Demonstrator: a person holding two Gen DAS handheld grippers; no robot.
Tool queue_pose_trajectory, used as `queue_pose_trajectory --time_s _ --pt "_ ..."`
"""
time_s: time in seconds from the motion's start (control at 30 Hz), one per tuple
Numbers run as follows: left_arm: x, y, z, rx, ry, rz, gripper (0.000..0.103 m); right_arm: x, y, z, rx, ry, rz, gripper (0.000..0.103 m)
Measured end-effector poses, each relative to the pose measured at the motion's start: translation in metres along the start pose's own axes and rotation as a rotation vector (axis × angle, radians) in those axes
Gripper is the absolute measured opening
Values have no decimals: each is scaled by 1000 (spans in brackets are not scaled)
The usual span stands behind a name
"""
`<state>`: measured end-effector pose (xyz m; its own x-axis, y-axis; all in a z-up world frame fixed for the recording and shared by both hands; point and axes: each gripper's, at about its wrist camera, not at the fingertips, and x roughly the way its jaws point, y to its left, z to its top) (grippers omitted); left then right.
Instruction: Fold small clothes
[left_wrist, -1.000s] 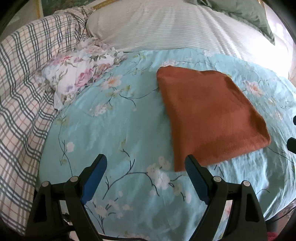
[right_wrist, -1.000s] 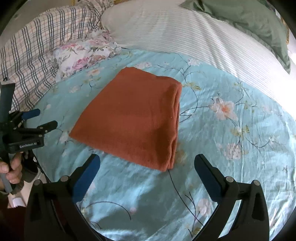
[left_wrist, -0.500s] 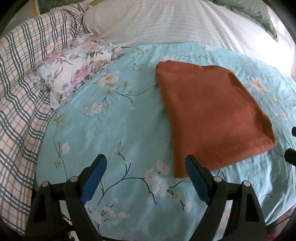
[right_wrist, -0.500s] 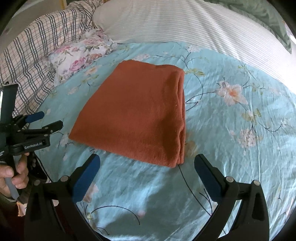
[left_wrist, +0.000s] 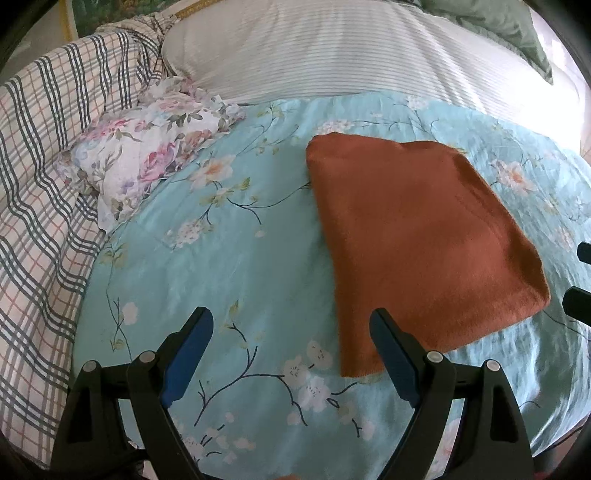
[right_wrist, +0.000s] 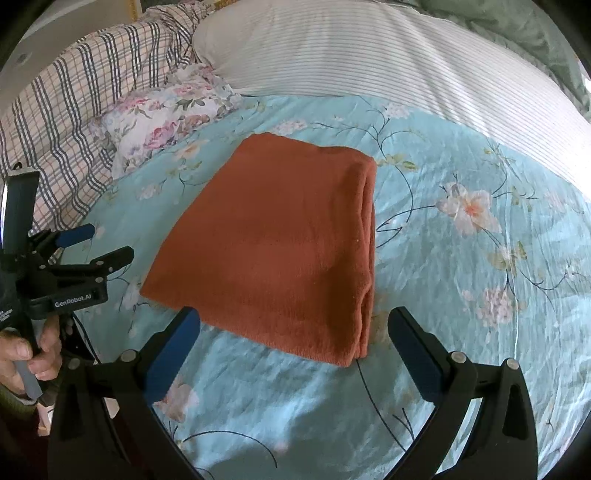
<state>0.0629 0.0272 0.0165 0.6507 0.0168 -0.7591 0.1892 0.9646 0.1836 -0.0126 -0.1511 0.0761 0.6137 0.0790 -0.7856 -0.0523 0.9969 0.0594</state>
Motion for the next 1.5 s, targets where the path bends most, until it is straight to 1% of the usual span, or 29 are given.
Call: queue_pose_trajectory --time_s 0.23,0.53,0.77,1.5 --pt "-1 0 -1 1 -5 8 87 2 -3 -4 11 12 14 102" --pt "-4 -1 6 -6 -21 -10 87 0 -3 -3 9 2 13 102" --pt "-5 -5 4 8 -29 13 87 1 -3 -3 12 15 16 102" --pt "-4 -10 3 29 -24 -13 87 3 0 -3 14 21 15 102"
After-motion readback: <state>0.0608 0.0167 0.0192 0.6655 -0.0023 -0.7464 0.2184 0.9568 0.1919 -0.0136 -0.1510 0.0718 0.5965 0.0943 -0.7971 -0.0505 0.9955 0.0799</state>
